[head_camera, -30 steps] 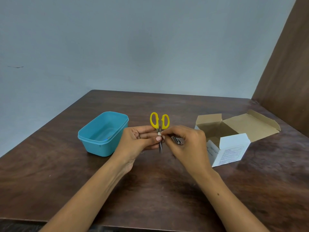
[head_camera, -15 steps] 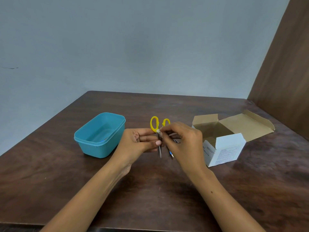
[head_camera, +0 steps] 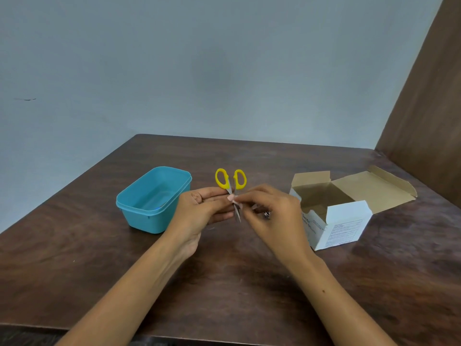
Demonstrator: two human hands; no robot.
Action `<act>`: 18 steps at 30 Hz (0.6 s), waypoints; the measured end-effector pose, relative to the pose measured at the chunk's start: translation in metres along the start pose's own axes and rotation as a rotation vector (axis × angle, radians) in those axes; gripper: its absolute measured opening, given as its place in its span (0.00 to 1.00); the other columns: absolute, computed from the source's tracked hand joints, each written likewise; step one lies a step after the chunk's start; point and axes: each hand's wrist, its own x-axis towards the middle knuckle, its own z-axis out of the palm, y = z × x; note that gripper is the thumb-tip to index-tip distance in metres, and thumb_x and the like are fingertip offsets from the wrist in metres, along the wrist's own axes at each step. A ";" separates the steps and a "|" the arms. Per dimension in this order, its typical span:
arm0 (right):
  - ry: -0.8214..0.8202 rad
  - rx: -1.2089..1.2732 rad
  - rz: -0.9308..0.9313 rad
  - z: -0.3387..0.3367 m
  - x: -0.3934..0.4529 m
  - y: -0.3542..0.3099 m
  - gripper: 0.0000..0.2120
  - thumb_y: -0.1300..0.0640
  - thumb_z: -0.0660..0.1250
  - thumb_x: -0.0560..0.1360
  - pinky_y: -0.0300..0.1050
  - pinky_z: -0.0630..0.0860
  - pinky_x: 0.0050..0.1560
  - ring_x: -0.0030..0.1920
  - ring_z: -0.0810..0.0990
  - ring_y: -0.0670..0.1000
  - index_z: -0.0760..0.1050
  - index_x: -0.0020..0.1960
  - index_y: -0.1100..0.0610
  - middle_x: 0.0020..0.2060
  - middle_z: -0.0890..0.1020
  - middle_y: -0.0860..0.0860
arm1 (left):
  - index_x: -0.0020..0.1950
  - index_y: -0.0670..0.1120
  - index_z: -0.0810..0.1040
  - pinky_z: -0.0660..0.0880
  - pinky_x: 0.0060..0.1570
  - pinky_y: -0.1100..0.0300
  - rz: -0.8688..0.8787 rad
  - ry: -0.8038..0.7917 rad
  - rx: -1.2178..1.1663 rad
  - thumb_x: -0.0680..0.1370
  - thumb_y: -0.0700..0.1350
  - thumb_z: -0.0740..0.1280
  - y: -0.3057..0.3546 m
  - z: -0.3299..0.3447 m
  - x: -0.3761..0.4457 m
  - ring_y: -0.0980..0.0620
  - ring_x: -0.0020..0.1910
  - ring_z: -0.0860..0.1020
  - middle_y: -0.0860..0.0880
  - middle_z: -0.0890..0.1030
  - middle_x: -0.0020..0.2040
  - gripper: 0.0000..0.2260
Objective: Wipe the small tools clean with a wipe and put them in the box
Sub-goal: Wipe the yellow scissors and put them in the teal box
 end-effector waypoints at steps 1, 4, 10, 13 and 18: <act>-0.031 -0.028 -0.035 0.002 0.000 0.000 0.08 0.65 0.71 0.70 0.39 0.78 0.40 0.41 0.82 0.44 0.83 0.46 0.55 0.42 0.84 0.49 | 0.49 0.37 0.82 0.80 0.34 0.65 -0.005 0.022 -0.008 0.73 0.34 0.70 0.000 0.000 0.000 0.54 0.35 0.84 0.45 0.85 0.38 0.07; -0.067 -0.067 -0.072 0.000 0.000 0.002 0.07 0.65 0.72 0.68 0.40 0.78 0.41 0.42 0.82 0.43 0.83 0.43 0.56 0.41 0.85 0.48 | 0.45 0.38 0.82 0.79 0.33 0.65 -0.013 0.056 -0.034 0.73 0.33 0.69 0.000 0.001 0.000 0.54 0.34 0.84 0.45 0.85 0.37 0.03; -0.101 -0.098 -0.074 -0.001 -0.003 0.000 0.05 0.63 0.71 0.67 0.42 0.78 0.38 0.38 0.81 0.43 0.83 0.41 0.56 0.37 0.84 0.47 | 0.46 0.36 0.80 0.79 0.33 0.65 0.034 0.075 -0.049 0.73 0.31 0.68 0.001 0.003 -0.002 0.52 0.36 0.84 0.44 0.85 0.39 0.03; -0.071 -0.111 -0.075 0.000 -0.001 0.000 0.06 0.65 0.72 0.67 0.44 0.79 0.40 0.41 0.82 0.45 0.83 0.42 0.57 0.40 0.85 0.49 | 0.44 0.37 0.80 0.80 0.33 0.65 0.043 0.077 -0.016 0.73 0.32 0.69 0.001 0.005 -0.003 0.56 0.32 0.83 0.48 0.85 0.33 0.02; -0.189 -0.165 -0.115 -0.003 -0.003 -0.001 0.06 0.64 0.72 0.65 0.43 0.77 0.34 0.35 0.79 0.44 0.82 0.39 0.54 0.35 0.83 0.45 | 0.47 0.34 0.79 0.79 0.32 0.65 0.049 0.102 -0.053 0.72 0.30 0.69 0.002 0.004 -0.003 0.51 0.35 0.84 0.43 0.85 0.38 0.04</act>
